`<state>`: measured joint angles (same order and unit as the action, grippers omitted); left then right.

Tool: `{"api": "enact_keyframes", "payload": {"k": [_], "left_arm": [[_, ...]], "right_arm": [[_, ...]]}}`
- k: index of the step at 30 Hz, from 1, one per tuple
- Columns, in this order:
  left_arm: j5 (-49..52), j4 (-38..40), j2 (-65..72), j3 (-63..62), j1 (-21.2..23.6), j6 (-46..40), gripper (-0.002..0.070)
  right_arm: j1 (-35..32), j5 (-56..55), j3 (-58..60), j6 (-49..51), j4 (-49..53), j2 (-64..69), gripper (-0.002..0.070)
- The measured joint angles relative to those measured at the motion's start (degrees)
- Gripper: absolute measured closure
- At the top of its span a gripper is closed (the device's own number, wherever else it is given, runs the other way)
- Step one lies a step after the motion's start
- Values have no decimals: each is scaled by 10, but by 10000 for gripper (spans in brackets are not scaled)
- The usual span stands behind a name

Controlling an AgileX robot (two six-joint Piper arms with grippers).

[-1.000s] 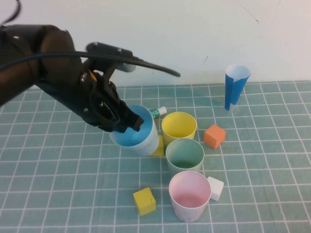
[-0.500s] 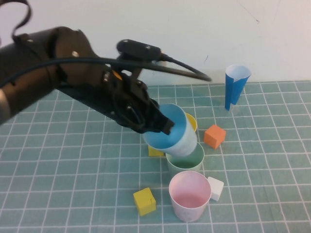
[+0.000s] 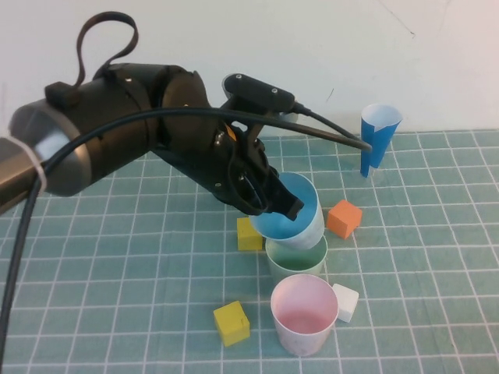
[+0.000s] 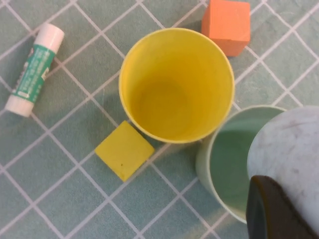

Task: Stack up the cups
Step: Place the blue cup on the green cup

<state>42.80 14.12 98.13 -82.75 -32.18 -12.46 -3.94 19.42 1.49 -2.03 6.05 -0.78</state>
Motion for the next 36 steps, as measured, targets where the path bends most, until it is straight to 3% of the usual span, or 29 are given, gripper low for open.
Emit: {"api": "enact_keyframes", "payload": {"k": [20, 24, 28, 31, 34, 36], "left_arm": [[8, -2, 82, -14, 0, 13, 652], [-2, -1, 84, -14, 0, 13, 520], [-25, 15, 84, -18, 0, 25, 313], [-26, 24, 84, -39, 0, 28, 246], [-15, 24, 82, -61, 0, 28, 285], [-7, 9, 71, -67, 0, 28, 387]], "right_arm": [[0, 0, 0, 0, 0, 0, 605], [0, 0, 0, 0, 0, 0, 605], [0, -5, 0, 20, -27, 0, 605], [0, -11, 0, 78, -111, 0, 605], [0, -16, 1, 146, -252, 0, 605], [0, -18, 1, 173, -325, 0, 605]]}}
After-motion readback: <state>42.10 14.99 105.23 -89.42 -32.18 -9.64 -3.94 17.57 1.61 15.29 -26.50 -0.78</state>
